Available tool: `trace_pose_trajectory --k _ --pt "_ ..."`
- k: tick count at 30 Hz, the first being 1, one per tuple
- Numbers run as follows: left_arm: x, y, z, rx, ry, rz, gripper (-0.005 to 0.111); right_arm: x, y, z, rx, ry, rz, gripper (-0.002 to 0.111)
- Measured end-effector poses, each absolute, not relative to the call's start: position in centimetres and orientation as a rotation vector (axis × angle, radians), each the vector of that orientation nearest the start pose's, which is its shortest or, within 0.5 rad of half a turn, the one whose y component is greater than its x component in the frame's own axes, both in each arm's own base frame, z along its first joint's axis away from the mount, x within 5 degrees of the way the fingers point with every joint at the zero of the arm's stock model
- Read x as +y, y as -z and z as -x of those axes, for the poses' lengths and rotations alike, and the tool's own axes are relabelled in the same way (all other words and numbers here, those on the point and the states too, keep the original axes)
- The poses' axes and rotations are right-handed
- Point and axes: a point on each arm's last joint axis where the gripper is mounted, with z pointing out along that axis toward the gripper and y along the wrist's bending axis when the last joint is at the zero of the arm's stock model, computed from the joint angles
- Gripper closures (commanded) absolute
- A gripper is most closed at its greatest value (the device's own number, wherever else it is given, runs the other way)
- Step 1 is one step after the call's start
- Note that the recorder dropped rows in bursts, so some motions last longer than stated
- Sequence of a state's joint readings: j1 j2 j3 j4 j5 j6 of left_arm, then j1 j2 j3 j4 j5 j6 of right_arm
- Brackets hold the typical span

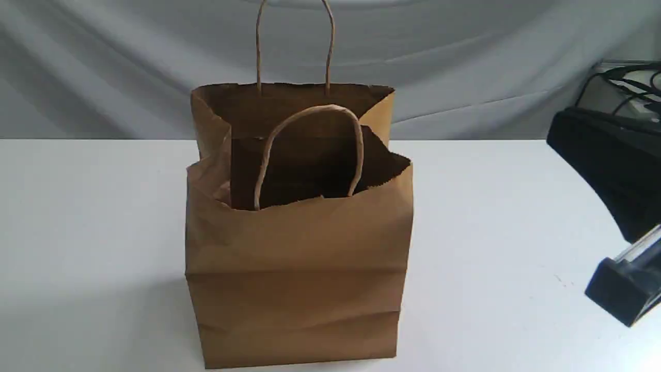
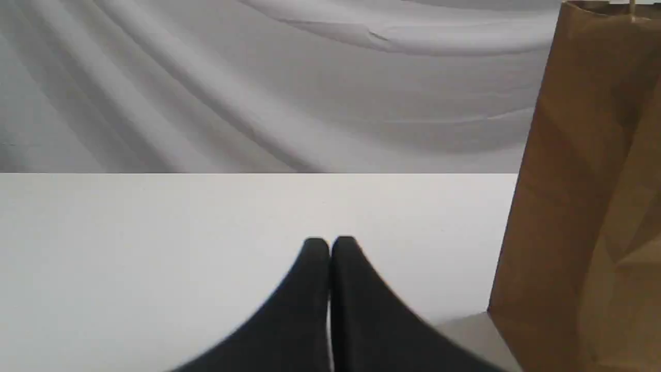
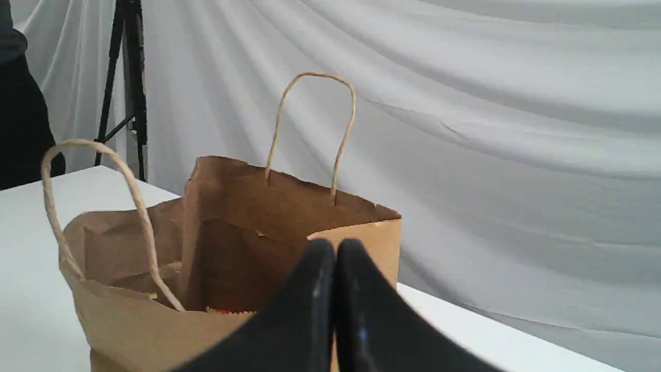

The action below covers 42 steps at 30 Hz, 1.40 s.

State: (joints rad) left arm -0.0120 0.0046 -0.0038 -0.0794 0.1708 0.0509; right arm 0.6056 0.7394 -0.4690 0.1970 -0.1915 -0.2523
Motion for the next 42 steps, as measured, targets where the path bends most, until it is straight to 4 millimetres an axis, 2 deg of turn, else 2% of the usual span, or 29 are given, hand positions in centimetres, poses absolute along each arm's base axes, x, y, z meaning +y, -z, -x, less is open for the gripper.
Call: trace_pose_trajectory --k 34,38,42 --pt "-0.2 -19.9 -5.6 1.653 0.038 -0.001 0.107 8.7 -31.8 -13.3 1.505 -0.400 0.480 0.108" --pt "-0.2 -19.9 -5.6 1.653 0.040 0.001 0.107 7.8 -31.8 -13.9 1.524 -0.364 0.409 0.108" --pt "-0.2 -19.9 -5.6 1.653 0.040 0.001 0.107 5.9 -31.9 -14.7 1.552 -0.330 0.247 0.108"
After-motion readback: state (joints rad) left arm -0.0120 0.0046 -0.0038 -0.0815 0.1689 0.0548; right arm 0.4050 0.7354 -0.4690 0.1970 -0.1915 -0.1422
